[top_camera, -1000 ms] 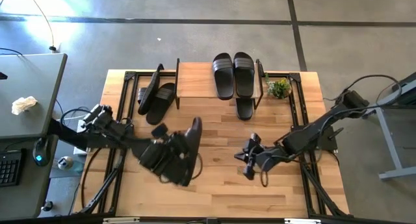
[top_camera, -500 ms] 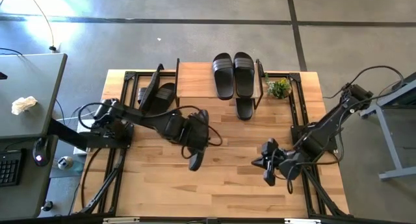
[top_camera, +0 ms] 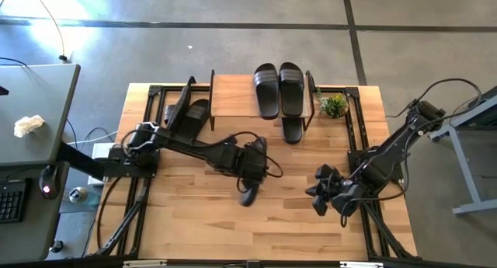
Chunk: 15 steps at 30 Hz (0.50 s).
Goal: Pick and place slides into the shelf
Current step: Put the black slipper under the shelf
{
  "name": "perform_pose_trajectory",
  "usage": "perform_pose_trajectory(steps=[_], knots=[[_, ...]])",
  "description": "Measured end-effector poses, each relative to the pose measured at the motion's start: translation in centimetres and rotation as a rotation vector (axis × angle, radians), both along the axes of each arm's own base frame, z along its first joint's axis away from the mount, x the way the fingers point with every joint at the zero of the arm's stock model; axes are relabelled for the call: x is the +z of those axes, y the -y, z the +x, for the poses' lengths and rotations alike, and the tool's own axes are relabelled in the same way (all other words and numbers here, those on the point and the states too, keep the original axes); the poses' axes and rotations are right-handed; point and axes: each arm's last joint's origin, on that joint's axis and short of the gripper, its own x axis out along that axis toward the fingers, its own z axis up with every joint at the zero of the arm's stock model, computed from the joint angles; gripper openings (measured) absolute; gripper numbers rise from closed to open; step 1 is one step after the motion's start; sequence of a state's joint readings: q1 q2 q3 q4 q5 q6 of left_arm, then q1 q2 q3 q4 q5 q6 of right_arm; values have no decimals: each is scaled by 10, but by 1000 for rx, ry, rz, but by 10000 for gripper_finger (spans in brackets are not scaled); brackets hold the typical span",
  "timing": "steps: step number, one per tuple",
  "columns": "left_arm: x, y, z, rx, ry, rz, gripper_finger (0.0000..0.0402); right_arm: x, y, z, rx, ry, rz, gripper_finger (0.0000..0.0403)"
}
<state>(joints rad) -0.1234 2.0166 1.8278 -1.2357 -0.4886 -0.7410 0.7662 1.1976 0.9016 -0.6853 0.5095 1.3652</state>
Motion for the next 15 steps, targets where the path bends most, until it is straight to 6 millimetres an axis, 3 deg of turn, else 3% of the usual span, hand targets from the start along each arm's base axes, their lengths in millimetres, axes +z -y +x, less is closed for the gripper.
perform_pose_trajectory(steps=[7, 15], knots=[[-8, 2, 5, -6, -2, 11, 0, 2, -10, 6, -131, 31, 247, 0], [-6, 0, 10, 10, 62, 73, 0, -8, -26, 34, -115, 132, 299, 37]])
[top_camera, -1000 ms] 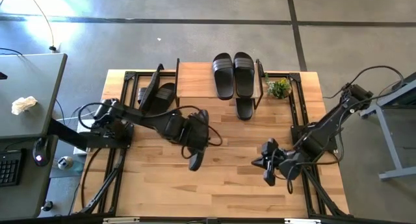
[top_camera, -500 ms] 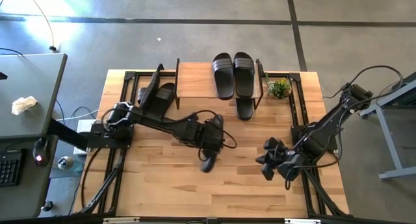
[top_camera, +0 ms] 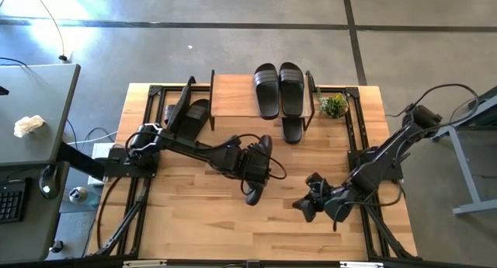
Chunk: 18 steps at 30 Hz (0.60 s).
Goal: Pick and place slides into the shelf
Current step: Put the black slipper under the shelf
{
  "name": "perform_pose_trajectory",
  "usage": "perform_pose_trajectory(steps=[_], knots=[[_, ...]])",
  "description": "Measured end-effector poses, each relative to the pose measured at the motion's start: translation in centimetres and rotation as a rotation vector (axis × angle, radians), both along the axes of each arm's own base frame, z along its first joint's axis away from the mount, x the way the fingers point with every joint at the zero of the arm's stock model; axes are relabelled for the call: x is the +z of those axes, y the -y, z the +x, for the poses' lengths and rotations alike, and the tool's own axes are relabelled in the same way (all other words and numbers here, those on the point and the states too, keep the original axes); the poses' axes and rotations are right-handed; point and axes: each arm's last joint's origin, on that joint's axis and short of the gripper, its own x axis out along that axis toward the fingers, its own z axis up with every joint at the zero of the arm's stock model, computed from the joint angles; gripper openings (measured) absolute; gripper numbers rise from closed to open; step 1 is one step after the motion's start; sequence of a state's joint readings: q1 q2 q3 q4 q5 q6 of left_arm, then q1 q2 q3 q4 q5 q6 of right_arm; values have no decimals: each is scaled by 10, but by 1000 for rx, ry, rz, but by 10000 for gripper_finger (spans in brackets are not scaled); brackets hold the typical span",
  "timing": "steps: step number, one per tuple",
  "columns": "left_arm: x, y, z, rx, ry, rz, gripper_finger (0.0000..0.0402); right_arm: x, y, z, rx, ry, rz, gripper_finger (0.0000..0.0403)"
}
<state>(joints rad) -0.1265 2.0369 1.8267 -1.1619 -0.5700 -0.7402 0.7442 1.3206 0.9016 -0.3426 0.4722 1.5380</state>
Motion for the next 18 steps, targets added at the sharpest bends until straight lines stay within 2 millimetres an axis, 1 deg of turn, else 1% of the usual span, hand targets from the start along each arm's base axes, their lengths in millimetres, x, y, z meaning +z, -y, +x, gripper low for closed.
perform_pose_trajectory(steps=[3, 6, 10, 13, 18], knots=[[1, 0, 1, -4, 9, 10, 0, -9, 0, 9, -46, 6, -55, 65], [1, -1, 1, -1, 15, 25, 0, -14, 1, 16, -116, 44, -93, 91], [1, -1, 2, 2, 23, 28, 0, -18, 1, 25, -196, 100, -122, 119], [2, -2, 4, 8, 51, 27, 0, -22, 0, 27, -214, 102, -142, 138], [3, -2, 7, 16, 88, 53, 0, -24, -2, 34, -281, 175, -148, 170]])
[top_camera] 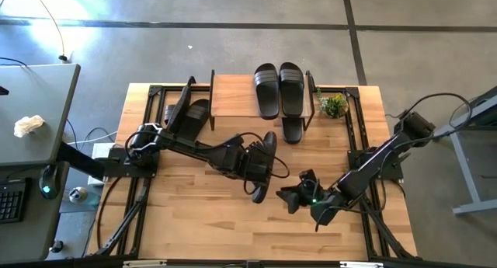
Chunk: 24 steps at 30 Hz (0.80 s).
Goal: Pick and place slides into the shelf
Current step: Put the black slipper under the shelf
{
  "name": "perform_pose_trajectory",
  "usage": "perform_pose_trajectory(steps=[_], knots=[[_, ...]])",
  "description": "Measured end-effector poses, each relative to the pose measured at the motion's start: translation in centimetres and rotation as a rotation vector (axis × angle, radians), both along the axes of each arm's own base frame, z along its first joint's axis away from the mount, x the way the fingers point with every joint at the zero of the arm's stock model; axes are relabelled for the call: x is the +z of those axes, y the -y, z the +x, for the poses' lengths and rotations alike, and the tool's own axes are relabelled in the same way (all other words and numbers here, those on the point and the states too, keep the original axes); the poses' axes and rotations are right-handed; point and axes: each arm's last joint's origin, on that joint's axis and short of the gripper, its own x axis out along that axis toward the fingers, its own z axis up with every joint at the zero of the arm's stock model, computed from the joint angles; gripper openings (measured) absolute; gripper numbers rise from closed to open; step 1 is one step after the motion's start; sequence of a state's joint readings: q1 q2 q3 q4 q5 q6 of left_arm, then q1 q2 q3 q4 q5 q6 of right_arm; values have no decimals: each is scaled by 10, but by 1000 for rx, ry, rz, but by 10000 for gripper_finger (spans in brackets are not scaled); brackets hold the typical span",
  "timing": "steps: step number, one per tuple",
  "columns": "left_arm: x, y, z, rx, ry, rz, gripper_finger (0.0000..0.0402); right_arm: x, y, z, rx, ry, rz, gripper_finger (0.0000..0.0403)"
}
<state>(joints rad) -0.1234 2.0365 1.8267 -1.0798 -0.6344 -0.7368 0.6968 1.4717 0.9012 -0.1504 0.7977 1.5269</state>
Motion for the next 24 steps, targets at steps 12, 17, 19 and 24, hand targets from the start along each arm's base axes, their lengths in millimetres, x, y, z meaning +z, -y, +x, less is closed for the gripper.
perform_pose_trajectory(steps=[12, 17, 19, 24], knots=[[-1, -1, 7, 25, 62, 74, 0, -11, 7, 22, -16, 15, 46, 201], [-2, -1, 6, 52, 72, 77, 0, -10, 6, 23, -4, 23, 64, 201], [-3, -1, 5, 59, 75, 83, 0, -10, 6, 23, -2, 25, 68, 201], [-2, -1, 5, 66, 77, 104, 0, -8, 6, 24, -3, 43, 80, 202]])
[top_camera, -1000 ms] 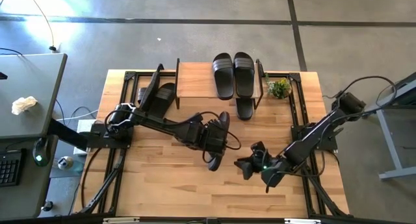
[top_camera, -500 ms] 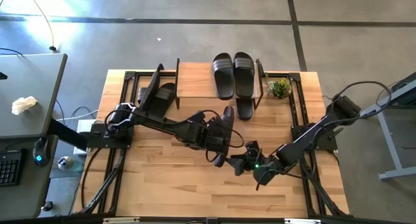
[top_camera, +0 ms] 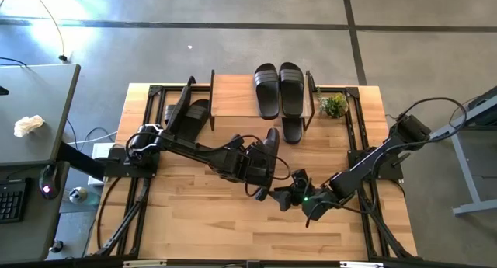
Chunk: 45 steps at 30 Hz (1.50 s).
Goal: Pick and place slides into the shelf
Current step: Put the black slipper under the shelf
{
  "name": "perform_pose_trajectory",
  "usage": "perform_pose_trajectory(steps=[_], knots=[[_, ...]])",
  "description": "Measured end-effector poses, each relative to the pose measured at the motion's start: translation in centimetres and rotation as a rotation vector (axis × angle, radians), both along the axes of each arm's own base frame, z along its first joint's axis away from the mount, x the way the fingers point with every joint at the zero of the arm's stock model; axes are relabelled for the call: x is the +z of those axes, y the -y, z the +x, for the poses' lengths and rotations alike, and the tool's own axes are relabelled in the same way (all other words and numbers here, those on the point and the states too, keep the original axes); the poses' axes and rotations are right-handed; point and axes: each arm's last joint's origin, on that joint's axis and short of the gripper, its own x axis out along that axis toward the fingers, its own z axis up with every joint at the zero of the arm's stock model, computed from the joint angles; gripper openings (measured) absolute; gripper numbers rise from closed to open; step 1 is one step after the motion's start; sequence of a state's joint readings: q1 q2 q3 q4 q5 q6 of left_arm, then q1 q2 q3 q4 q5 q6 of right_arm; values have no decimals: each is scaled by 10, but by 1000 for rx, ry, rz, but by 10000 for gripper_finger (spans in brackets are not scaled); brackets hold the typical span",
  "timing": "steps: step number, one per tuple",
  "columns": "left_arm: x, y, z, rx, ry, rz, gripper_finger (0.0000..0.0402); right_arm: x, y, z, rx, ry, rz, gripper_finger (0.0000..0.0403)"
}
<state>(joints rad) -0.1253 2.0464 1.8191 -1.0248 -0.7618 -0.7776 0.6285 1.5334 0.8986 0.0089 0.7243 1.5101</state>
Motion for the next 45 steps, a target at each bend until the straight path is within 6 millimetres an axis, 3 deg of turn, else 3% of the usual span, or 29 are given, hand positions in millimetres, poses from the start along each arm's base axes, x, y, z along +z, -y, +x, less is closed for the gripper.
perform_pose_trajectory(steps=[11, 21, 45], knots=[[-2, -6, 2, 26, 11, 6, 0, 9, -11, -1, 52, 73, 37, 202], [-2, -6, 2, 22, 10, -10, 0, 1, 5, 2, -12, -7, -60, 202], [-5, -9, 8, 26, 50, -33, 1, -2, 27, 13, -64, -50, -20, 189]])
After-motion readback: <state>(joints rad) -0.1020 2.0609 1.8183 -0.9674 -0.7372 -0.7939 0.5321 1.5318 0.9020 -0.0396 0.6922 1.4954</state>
